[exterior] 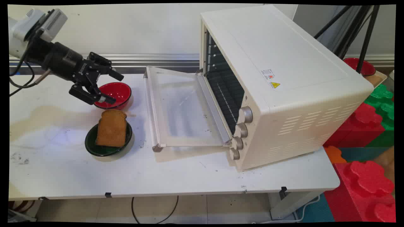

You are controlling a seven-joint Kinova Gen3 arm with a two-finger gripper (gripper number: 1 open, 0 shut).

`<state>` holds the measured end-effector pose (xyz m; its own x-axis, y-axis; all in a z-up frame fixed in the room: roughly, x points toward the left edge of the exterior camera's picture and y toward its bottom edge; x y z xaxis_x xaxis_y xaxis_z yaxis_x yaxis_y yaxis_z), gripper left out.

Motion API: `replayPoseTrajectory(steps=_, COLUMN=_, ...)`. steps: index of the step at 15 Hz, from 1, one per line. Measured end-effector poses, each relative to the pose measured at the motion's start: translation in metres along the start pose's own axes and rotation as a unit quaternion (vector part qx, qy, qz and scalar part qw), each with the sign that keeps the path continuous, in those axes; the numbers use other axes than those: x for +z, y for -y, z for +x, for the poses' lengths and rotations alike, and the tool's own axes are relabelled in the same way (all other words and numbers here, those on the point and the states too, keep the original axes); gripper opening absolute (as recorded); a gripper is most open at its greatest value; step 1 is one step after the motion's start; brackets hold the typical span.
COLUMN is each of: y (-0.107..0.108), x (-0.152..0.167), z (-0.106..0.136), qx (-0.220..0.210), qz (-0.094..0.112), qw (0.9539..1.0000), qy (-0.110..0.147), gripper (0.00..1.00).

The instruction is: Close the oven

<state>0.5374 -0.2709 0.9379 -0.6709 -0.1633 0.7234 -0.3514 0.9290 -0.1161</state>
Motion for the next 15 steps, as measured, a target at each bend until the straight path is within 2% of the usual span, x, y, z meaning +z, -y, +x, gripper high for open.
replayPoseTrajectory(steps=4, y=0.006, x=0.008, z=-0.017, qx=0.005, qz=0.006, qw=0.9997, qy=0.021, gripper=1.0)
replayPoseTrajectory(steps=10, y=0.019, x=0.042, z=-0.051, qx=0.027, qz=0.003, qw=0.9981, qy=0.055, gripper=1.0)
replayPoseTrajectory(steps=15, y=0.026, x=0.071, z=-0.065, qx=0.047, qz=0.005, qw=0.9973, qy=0.056, gripper=1.0)
